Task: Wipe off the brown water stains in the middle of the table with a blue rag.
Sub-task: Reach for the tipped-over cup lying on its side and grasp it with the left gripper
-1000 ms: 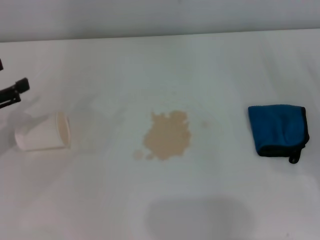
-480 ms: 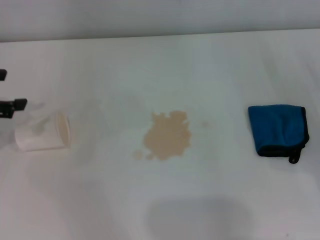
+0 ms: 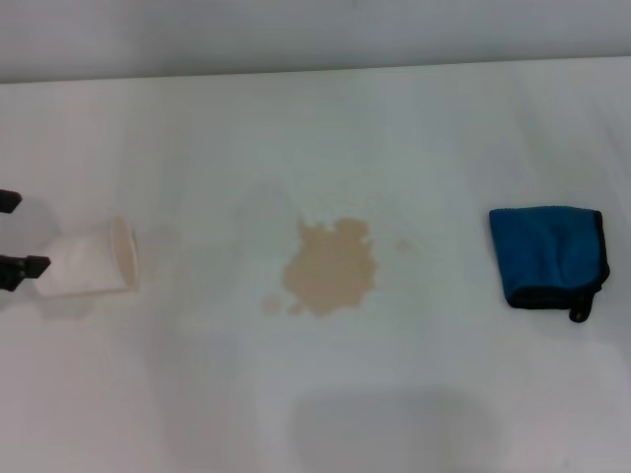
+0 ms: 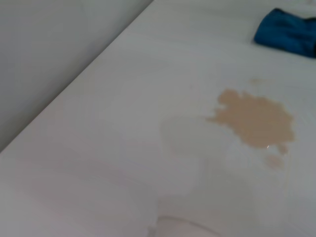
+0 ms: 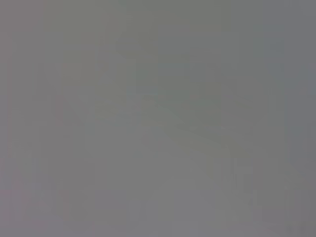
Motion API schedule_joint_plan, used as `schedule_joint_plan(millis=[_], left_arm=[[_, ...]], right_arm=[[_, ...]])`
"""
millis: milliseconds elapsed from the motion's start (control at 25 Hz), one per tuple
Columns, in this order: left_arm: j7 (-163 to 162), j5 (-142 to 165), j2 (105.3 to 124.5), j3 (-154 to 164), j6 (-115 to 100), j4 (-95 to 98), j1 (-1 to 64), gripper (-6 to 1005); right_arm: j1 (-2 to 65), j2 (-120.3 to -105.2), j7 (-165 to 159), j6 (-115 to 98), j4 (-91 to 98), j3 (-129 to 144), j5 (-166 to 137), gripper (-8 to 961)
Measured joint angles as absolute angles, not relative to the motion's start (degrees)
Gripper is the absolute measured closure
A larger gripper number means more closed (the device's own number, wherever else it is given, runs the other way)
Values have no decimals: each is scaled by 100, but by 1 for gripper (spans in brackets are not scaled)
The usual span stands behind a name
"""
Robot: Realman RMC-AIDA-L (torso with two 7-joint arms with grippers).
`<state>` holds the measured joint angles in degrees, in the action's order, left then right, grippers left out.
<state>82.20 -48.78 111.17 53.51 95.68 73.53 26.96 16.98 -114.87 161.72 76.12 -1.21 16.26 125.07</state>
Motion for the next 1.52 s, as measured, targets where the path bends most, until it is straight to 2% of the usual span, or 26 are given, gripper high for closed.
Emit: schedule_joint_plan(millis=[200, 360, 680, 800, 1520], left_arm=[[8215, -4538, 11166, 5353, 9603, 7728, 2549, 125], [8233, -4033, 11281, 5377, 9592, 7817, 2561, 125], [8754, -3355, 11723, 5471, 9025, 7866, 2591, 124], [8944, -3325, 11820, 5528, 8809, 7762, 2601, 123], [8990, -3126, 11865, 6464, 7870, 7187, 2637, 123]], right_arm=[[1700, -11487, 16172, 7627, -118, 1626, 12502, 98], [1717, -11487, 16172, 7667, -121, 1626, 12478, 98], [1747, -11487, 16172, 7700, -142, 1653, 12471, 98], [1733, -11487, 16172, 7751, -151, 1662, 12471, 98], [1642, -11487, 16163, 8043, -204, 1680, 12472, 99]])
